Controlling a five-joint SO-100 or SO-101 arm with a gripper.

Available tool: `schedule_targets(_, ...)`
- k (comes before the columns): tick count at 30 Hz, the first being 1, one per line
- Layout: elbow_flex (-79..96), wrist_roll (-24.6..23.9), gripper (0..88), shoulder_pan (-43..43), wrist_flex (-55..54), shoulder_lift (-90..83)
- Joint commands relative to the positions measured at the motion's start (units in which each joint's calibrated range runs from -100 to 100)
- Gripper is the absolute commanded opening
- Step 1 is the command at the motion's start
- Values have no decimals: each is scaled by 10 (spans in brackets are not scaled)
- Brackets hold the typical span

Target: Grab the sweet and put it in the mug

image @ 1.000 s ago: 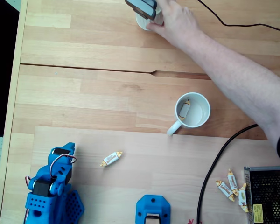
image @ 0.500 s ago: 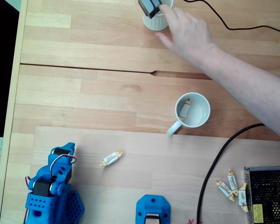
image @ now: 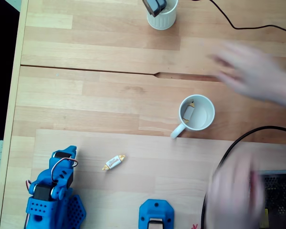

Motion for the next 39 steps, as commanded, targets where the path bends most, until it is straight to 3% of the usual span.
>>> schedule_targets(1, -26, 0, 61, -1, 3, -3)
schedule_targets(39, -26, 0, 61, -2, 3, -7)
